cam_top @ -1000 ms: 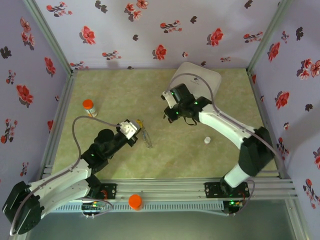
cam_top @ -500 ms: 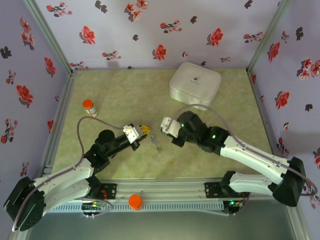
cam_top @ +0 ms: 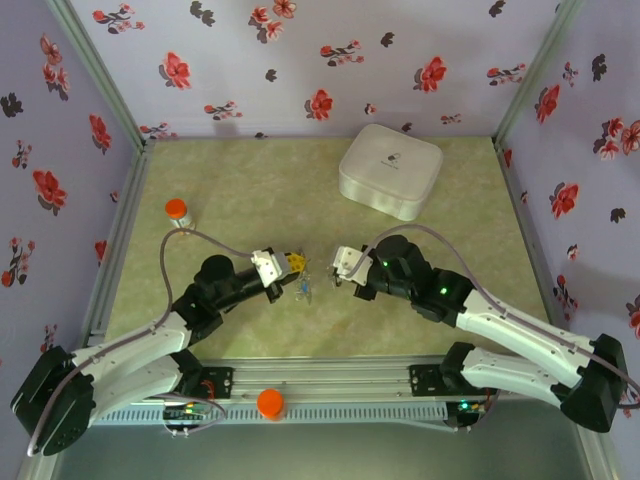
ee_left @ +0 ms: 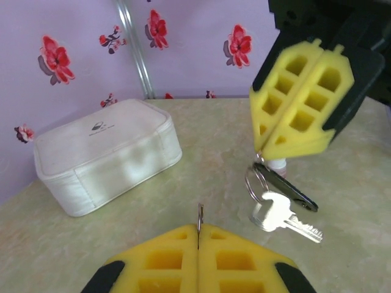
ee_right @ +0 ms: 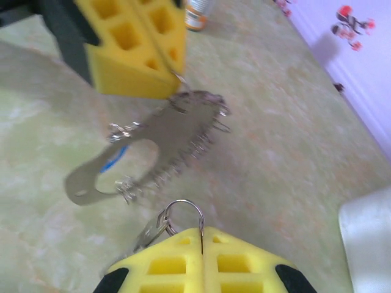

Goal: Put the keys on the keyring

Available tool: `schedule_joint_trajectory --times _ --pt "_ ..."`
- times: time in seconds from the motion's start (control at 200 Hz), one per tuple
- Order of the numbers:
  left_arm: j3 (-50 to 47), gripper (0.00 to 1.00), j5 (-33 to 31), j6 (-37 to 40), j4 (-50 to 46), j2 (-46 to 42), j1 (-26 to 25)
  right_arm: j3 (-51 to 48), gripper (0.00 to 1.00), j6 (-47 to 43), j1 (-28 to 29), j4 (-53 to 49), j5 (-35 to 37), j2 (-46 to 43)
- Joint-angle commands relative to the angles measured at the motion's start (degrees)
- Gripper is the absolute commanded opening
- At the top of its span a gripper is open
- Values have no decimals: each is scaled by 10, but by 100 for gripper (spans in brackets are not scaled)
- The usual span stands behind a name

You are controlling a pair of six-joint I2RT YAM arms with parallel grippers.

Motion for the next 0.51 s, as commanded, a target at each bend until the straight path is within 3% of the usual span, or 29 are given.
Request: schedule_joint_trajectory --times 0.0,0.225,0.5 --pt "32 0 43 -15 20 2 3 1 0 -28 1 -3 -67 2" --pt "37 0 79 -35 31 25 1 2 0 -16 3 24 -108 6" --pt "30 0 96 -42 67 38 -5 4 0 59 2 40 -106 17"
